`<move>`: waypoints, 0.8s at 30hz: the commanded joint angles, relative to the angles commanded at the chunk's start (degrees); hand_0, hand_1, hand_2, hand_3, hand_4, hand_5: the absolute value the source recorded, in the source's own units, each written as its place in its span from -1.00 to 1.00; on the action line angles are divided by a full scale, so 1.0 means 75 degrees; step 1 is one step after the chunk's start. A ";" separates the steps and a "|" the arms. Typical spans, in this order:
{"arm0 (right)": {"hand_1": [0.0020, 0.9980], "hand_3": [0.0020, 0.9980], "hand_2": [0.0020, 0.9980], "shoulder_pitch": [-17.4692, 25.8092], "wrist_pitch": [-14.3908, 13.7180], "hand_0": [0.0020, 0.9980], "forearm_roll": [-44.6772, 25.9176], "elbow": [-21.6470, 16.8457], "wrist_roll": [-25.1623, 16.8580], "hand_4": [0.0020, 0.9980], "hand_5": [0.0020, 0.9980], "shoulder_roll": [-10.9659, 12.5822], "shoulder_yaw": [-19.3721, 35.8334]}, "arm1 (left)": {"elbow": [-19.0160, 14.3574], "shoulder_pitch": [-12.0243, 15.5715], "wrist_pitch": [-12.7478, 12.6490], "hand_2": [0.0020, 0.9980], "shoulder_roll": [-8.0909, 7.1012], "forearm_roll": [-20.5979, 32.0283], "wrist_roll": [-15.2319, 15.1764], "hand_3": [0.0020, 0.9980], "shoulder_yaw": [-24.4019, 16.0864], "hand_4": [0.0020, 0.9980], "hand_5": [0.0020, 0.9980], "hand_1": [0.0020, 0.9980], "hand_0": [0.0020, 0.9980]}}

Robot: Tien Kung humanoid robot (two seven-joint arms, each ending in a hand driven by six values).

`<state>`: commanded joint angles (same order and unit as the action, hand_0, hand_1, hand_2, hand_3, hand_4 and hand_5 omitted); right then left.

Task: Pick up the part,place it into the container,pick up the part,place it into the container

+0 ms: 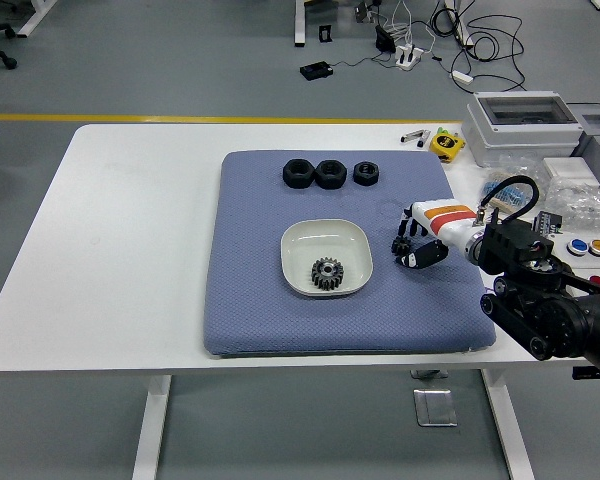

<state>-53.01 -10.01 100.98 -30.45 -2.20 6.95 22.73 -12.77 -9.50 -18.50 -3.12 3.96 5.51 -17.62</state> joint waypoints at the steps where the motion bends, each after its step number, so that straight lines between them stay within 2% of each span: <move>1: -0.08 0.14 0.07 0.0007 -0.0004 -0.45 -0.0018 0.0012 -0.0003 0.67 -0.34 -0.0007 -0.0011 | 0.0000 -0.0002 -0.0001 0.40 0.0001 -0.0007 0.0001 0.21 -0.0004 0.19 0.16 0.08 0.03; 8: -0.10 0.12 0.04 0.0047 -0.0166 -0.50 -0.0135 0.0002 -0.0056 0.63 -0.32 -0.0069 -0.0113 | -0.0009 -0.0023 -0.0002 0.40 0.0000 -0.0135 0.0043 0.21 -0.0078 0.19 0.16 0.08 0.04; 9: -0.20 0.05 -0.04 0.0048 -0.0176 -0.60 -0.0144 0.0010 -0.0039 0.51 -0.32 -0.0068 -0.0126 | -0.0010 -0.0027 -0.0003 0.41 -0.0001 -0.0152 0.0048 0.21 -0.0086 0.19 0.16 0.09 0.04; 14: -0.20 0.05 -0.04 0.0084 -0.0306 -0.60 -0.0245 0.0091 0.0021 0.51 -0.32 -0.0053 -0.0194 | -0.0012 -0.0039 -0.0006 0.41 -0.0003 -0.0224 0.0067 0.21 -0.0126 0.19 0.16 0.09 0.04; 15: -0.32 0.00 -0.12 0.0092 -0.0337 -0.74 -0.0264 0.0105 0.0017 0.41 -0.29 -0.0046 -0.0210 | -0.0012 -0.0039 -0.0007 0.41 -0.0002 -0.0230 0.0068 0.21 -0.0134 0.19 0.16 0.09 0.04; 20: -0.32 0.00 -0.12 0.0113 -0.0526 -0.74 -0.0437 0.0174 -0.0033 0.41 -0.29 -0.0013 -0.0336 | -0.0019 -0.0060 -0.0007 0.41 -0.0004 -0.0279 0.0082 0.21 -0.0151 0.19 0.16 0.09 0.04; 21: -0.64 -0.02 -0.36 0.0119 -0.0575 -0.91 -0.0469 0.0180 -0.0045 0.26 -0.20 -0.0004 -0.0364 | -0.0020 -0.0064 -0.0006 0.41 -0.0005 -0.0281 0.0081 0.20 -0.0147 0.19 0.16 0.09 0.05; 24: -0.64 -0.02 -0.36 0.0143 -0.0679 -0.91 -0.0532 0.0178 -0.0076 0.26 -0.20 0.0016 -0.0408 | -0.0021 -0.0062 -0.0004 0.41 -0.0004 -0.0274 0.0077 0.20 -0.0138 0.19 0.16 0.09 0.05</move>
<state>-51.94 -15.10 96.99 -29.12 -2.77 7.07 19.67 -12.93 -9.96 -18.53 -3.15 1.91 6.08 -18.65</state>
